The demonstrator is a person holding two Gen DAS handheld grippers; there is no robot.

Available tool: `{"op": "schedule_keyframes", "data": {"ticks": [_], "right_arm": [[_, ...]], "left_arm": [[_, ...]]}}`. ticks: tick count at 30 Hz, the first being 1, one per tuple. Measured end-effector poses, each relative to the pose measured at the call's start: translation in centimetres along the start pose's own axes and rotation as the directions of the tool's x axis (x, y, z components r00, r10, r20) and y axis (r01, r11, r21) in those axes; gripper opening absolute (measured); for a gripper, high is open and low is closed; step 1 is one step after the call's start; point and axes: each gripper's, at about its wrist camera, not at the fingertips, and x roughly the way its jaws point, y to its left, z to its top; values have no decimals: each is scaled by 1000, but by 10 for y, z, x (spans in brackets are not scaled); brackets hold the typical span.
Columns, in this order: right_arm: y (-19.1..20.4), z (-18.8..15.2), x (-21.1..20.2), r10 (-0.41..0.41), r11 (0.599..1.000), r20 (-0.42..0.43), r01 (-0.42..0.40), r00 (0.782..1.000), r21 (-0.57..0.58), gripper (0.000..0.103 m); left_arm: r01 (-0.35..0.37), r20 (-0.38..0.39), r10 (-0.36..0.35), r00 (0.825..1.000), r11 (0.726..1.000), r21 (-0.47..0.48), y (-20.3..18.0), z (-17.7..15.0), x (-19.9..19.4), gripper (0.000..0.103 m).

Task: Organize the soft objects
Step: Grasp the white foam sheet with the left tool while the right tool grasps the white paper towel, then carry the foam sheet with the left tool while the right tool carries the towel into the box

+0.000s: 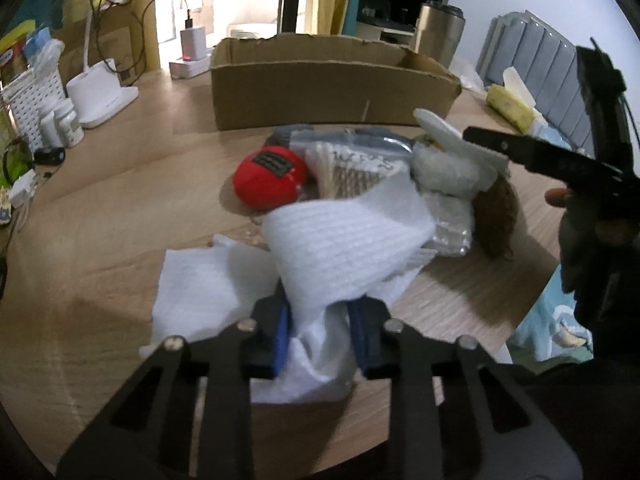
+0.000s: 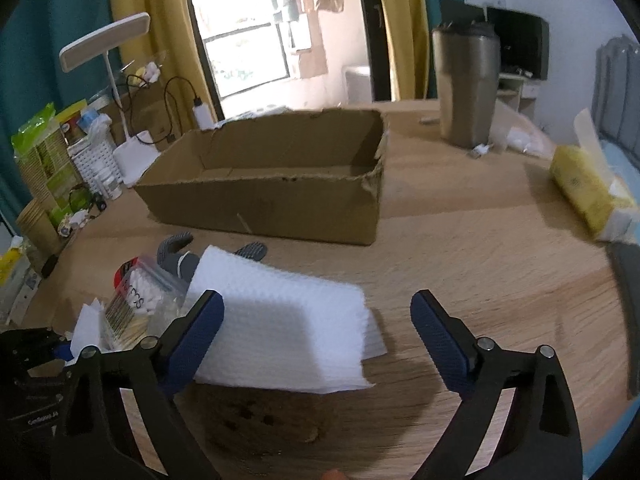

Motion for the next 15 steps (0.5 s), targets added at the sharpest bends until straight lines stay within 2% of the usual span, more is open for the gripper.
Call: {"op": "schedule_keyframes", "data": {"ticks": [2,4,6,8,9,11,12,14,15], "right_arm": [[0,0,4,35,999,-25,-34,999,16,86],[3,-1,6,46,999,-38,-45,998,16,84],[6,-2,9,56,998,-55,-55,997,15,77],[7,-4,12,76,997,-72,-74,995,27,63],[7,-5,13,93,995,-75,-90,993,36,59],[6,-5,12,128,991,-74,-125,989,50,44],[7,-5,11,126,991,-70,-124,990,43,40],[12,-4,7,120,993,-60,-120,991,14,24],[13,-4,5,117,993,-56,-117,992,2,22]], "left_arm": [[15,11,-15,1000,1000,-11,2,-2,-3,22],[18,31,-18,999,1000,-20,5,-2,-9,21],[28,62,-27,998,999,-28,8,0,-17,20],[34,91,-31,995,999,-31,10,1,-25,20],[32,110,-28,994,999,-33,12,1,-30,20],[35,139,-27,990,998,-55,20,2,-35,20],[42,152,-31,988,997,-70,24,3,-39,20],[36,177,-21,984,996,-78,29,4,-45,20],[31,190,-16,982,997,-77,29,6,-48,20]]}}
